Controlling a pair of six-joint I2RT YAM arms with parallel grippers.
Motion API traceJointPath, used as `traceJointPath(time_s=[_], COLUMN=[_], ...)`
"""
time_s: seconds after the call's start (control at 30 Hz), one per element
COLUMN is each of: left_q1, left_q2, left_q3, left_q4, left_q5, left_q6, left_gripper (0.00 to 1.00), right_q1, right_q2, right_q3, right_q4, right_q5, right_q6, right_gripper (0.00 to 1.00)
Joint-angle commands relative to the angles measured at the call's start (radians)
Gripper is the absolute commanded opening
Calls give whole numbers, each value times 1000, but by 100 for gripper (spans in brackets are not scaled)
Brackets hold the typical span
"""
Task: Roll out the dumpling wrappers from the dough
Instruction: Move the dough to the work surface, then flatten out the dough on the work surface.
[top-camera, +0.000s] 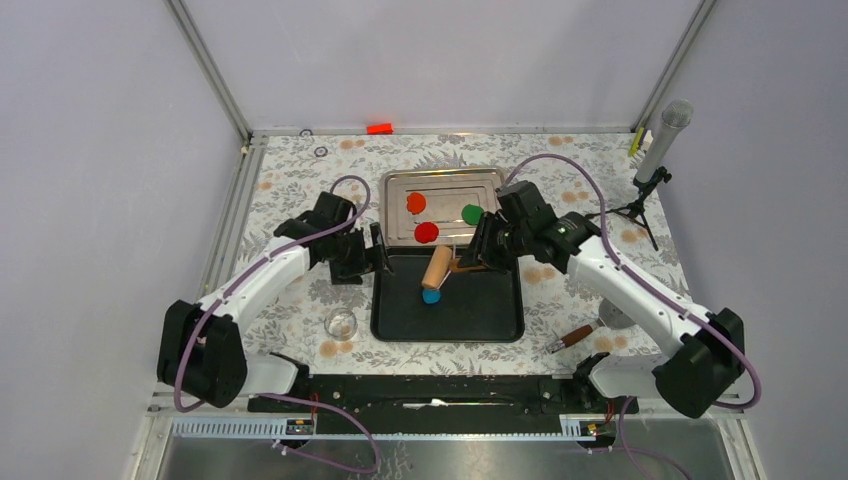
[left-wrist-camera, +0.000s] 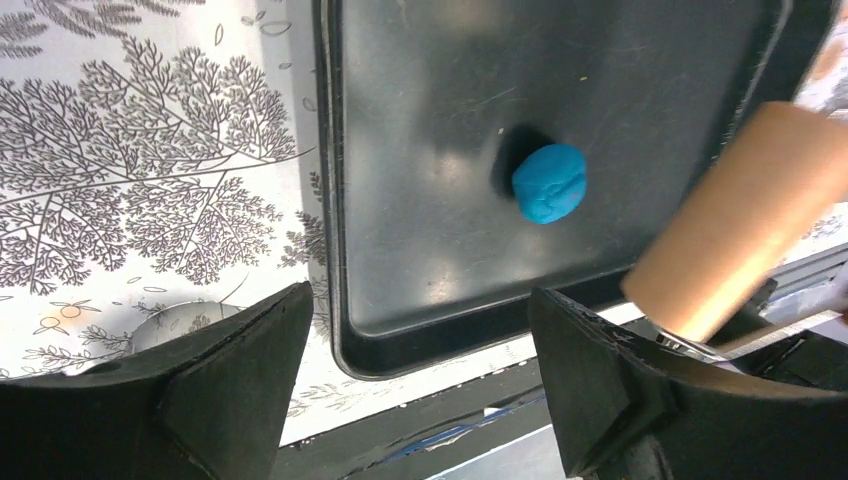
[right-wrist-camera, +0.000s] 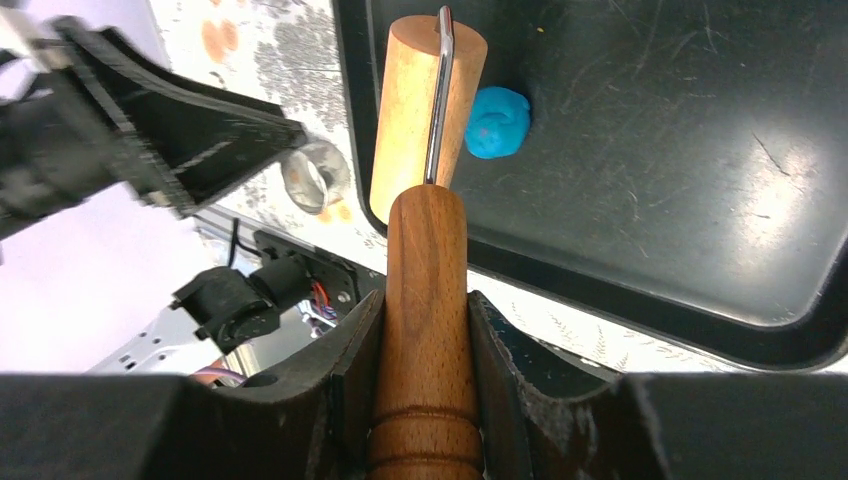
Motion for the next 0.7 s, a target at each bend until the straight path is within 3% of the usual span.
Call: traceJointPath(time_s=[0.0,0.13,0.37,0.67], left_q1=[-2,-6,-66,-82], left_q2=[-40,22,104,182], left_q3=[64,49,14,-21], left_q4=[-18,-18,43,99], left_q5=[-36,-139,-162,-212], left_q6=[-8,12,6,-14], left_gripper=[87,83,73,49], right_q1=[18,35,38,37], right_q2=[43,69,22,-35], right_q3=[70,48,-3,-44], right_q4=[-57,-30,20,44], right_q5=[-40,-42,-18,-6], right_q6=[-42,-34,-17,-5], right_gripper=[0,0,0,0])
